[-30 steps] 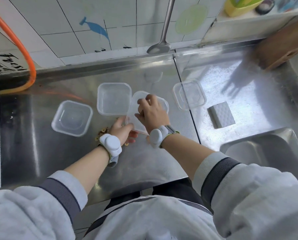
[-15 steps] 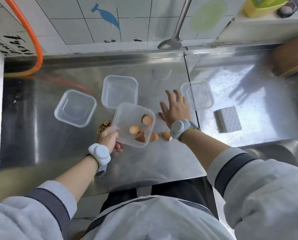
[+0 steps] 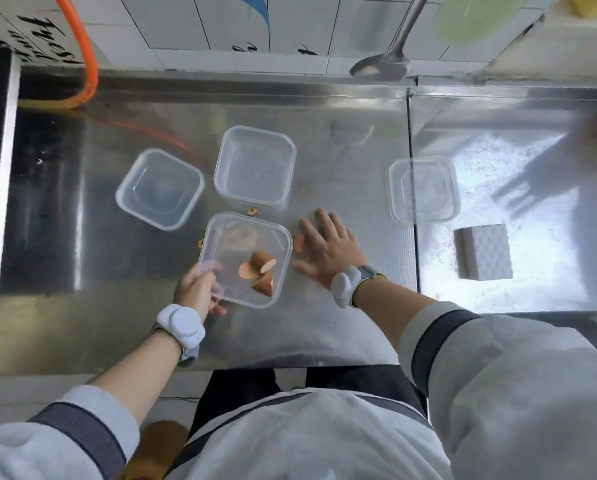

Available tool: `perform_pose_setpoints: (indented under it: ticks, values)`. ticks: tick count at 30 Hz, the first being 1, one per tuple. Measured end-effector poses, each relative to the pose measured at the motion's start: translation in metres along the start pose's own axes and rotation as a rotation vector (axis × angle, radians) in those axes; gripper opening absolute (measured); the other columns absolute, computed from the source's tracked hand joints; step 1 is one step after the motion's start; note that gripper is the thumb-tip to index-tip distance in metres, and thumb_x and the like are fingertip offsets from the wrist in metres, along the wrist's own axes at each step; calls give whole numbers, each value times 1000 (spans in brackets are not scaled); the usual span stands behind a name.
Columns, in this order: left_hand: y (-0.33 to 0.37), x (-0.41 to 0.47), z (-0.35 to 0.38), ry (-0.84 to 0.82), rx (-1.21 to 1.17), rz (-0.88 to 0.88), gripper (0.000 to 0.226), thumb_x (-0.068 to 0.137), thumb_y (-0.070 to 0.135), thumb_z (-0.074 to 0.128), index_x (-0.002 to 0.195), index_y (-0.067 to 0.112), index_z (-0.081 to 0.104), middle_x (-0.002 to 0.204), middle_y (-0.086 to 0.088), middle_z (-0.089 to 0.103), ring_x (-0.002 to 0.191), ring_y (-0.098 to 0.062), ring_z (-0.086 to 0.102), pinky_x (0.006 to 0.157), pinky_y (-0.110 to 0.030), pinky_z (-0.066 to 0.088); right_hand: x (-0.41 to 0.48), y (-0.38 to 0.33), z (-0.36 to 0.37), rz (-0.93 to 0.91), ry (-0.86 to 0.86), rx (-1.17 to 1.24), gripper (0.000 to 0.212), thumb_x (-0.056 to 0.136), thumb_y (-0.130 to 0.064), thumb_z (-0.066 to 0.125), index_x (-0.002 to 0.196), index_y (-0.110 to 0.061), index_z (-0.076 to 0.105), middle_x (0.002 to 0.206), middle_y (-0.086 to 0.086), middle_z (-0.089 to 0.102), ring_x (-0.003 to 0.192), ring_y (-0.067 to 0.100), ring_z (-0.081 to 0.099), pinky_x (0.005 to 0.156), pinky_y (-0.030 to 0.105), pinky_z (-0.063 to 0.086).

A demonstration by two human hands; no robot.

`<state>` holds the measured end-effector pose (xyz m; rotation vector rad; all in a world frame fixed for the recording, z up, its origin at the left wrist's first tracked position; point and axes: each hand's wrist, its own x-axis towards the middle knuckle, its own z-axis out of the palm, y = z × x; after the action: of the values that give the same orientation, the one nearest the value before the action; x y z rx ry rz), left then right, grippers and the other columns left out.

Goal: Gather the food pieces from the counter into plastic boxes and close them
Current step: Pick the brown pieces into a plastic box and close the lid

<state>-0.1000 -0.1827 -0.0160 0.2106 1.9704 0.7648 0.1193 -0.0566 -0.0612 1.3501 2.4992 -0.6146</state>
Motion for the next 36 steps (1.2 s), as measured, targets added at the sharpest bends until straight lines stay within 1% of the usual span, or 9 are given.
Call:
perform_pose_setpoints:
  ticks: [5, 8, 13, 15, 20, 25, 29, 34, 36]
  values:
    - [-1, 7, 1, 63, -5, -12, 39, 81, -7, 37, 101, 13, 63, 58, -9, 43, 28, -7, 31, 31, -19, 41, -14, -18, 15, 5, 73, -2, 89, 71, -60, 66, 145, -30, 26, 145, 14, 38, 128, 37, 41, 98, 47, 45]
    - [-3, 13, -7, 75, -30, -62, 41, 78, -8, 39, 101, 15, 64, 53, -8, 41, 26, -7, 31, 33, -20, 42, -18, -25, 19, -73, 73, -39, 85, 77, -52, 64, 146, -32, 19, 141, 14, 41, 120, 35, 46, 93, 47, 48]
    - [-9, 13, -22, 31, -10, -55, 40, 79, -8, 39, 102, 14, 63, 41, -1, 44, 25, -7, 32, 34, -20, 43, -20, -39, 29, -57, 116, -44, 72, 81, -44, 64, 143, -34, 30, 134, 15, 47, 106, 36, 52, 83, 48, 50]
    - [-11, 12, -28, 4, -9, -46, 40, 81, -10, 37, 105, 11, 61, 49, -9, 43, 24, -6, 36, 32, -19, 42, -20, -44, 34, -46, 148, -55, 65, 83, -41, 63, 140, -33, 34, 129, 15, 50, 97, 36, 55, 78, 46, 52]
    - [-18, 6, -38, -18, 8, -19, 39, 83, -10, 36, 107, 9, 59, 57, -8, 38, 24, -4, 40, 32, -18, 39, -21, -52, 43, -22, 222, -70, 36, 89, -33, 56, 124, -26, 51, 114, 14, 54, 83, 33, 53, 65, 41, 53]
    - [-27, 5, -43, -64, 47, 36, 36, 84, -4, 38, 109, 9, 60, 57, -8, 43, 27, -4, 36, 35, -20, 43, -18, -59, 34, 110, 169, 14, 23, 95, -21, 49, 118, -19, 48, 113, 13, 48, 93, 34, 49, 69, 44, 52]
    - [-28, 7, -41, -105, 29, 37, 30, 87, 2, 41, 109, 10, 60, 58, -7, 44, 30, -8, 31, 37, -22, 46, -20, -70, -1, 244, 296, 178, 25, 98, -22, 42, 123, -16, 46, 116, 14, 44, 102, 33, 44, 65, 40, 51]
    - [-19, 4, -34, -182, 11, 33, 10, 92, 10, 47, 86, 13, 55, 59, -6, 46, 31, -8, 31, 37, -24, 49, -25, -92, -40, 234, 462, 252, 26, 97, -25, 42, 121, -16, 47, 115, 13, 45, 102, 30, 44, 66, 38, 49]
    - [-20, 3, -31, -225, 15, 35, 12, 95, 16, 49, 85, 11, 54, 61, -7, 48, 34, -10, 34, 39, -26, 49, -27, -109, -44, 179, 487, 272, 26, 96, -24, 45, 121, -15, 49, 113, 13, 46, 100, 30, 45, 67, 39, 50]
